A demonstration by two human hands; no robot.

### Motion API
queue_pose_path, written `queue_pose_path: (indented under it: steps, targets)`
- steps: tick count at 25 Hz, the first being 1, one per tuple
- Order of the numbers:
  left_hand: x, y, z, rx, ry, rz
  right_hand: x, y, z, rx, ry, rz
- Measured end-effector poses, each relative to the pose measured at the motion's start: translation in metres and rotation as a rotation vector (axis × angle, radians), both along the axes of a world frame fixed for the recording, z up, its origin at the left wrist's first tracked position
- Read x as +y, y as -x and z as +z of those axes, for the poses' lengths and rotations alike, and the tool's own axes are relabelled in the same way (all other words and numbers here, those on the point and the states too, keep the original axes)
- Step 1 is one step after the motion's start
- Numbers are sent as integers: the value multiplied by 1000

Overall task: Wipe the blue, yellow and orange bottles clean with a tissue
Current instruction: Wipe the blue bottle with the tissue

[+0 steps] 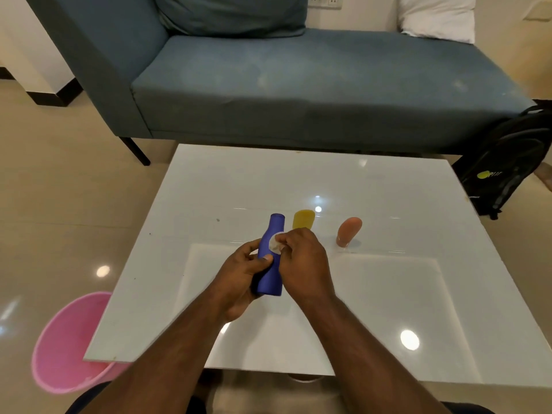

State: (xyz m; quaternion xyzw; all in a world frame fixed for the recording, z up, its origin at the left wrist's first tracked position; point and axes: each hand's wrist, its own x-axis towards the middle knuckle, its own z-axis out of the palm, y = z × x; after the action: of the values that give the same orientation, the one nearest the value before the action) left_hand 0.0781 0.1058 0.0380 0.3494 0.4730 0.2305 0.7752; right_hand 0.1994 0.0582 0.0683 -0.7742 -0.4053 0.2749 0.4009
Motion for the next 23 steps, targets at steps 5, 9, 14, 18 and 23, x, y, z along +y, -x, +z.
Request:
queue_pose_path:
  steps: [5, 9, 14, 18, 23]
  targets:
    - [21, 3, -10, 69, -70, -8, -19, 8, -21, -46, 122, 76]
    - [39, 5, -21, 194, -182, 8, -22, -3, -24, -3, 78, -32]
    - [76, 4, -21, 344, -390, -38, -37, -11, -40, 160, 95, -69]
    - [95, -5, -22, 414, -511, -109, -46, -20, -53, 239, 68, -108]
    - [105, -11, -31, 492, -597, -186, -48, -25, -63, 280, 62, -94]
